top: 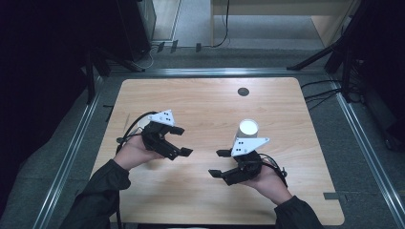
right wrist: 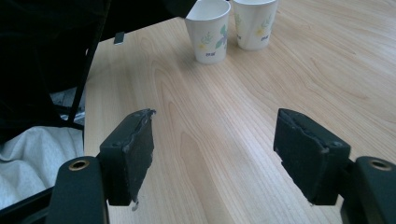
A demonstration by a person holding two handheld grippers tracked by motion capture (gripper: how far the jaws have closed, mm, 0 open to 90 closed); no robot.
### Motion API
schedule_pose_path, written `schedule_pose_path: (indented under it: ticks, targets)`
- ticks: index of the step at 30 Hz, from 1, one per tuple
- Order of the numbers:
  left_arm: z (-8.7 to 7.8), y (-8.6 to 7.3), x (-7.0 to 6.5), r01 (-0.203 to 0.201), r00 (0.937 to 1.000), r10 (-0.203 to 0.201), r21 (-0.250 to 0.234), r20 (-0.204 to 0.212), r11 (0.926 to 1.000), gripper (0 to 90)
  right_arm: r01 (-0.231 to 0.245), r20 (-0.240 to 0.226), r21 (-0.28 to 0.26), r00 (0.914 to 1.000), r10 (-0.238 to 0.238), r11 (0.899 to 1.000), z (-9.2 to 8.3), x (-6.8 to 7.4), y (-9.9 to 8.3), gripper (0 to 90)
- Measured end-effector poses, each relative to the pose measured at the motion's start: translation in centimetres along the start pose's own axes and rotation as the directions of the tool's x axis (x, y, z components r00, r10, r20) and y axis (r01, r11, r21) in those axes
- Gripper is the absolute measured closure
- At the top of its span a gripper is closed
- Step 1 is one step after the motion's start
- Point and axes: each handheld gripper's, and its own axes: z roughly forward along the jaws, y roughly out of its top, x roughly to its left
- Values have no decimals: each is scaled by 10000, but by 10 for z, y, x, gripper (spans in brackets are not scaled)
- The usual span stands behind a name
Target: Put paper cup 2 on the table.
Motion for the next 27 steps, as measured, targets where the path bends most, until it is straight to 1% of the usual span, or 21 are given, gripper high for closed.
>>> schedule_pose_path:
  ticks: [2, 5, 8, 11, 13, 16, 18, 19, 23, 25, 27]
  targets:
    - [4, -1, -2, 33, 10000, -32, -13, 45, 10000, 145, 64, 22, 17, 10000, -64, 10000, -1, 0, 0, 291]
    - [13, -4, -6, -3, 10000, 2, 109, 26, 9999, 145, 114, 57, 21, 9999, -114, 9999, -3, -1, -1, 291]
    - [21, -6, -10, -147, 9999, 149, 354, -47, 9993, 146, 122, 109, -1, 9999, -122, 9999, -4, -1, -1, 290]
    - [28, -8, -14, -194, 9998, 191, 566, 66, 9982, 147, 106, 152, 37, 9998, -107, 9999, -6, -1, -2, 291]
    - [32, -10, -16, -333, 9994, 330, 688, 63, 9971, 147, 166, 162, 73, 9997, -167, 9998, -7, -2, -2, 290]
    - [36, -12, -18, -337, 9994, 339, 716, -4, 9969, 147, 246, 183, 99, 9995, -248, 9996, -7, -1, -3, 291]
    - [39, -13, -18, -260, 9997, 261, 673, -6, 9974, 153, 296, 190, 98, 9994, -298, 9995, -7, -1, -3, 290]
    - [39, -13, -19, -297, 9995, 300, 698, -28, 9971, 153, 343, 240, 82, 9991, -345, 9994, -7, -1, -3, 291]
    - [44, -15, -21, -385, 9992, 375, 707, 155, 9968, 159, 388, 258, 110, 9989, -391, 9992, -6, -1, -4, 290]
    - [45, -15, -22, -590, 9981, 572, 835, 234, 9948, 159, 402, 293, 142, 9987, -406, 9991, -6, -1, -4, 290]
    - [47, -16, -23, -597, 9980, 579, 836, 240, 9947, 159, 406, 296, 144, 9987, -410, 9991, -5, -1, -4, 290]
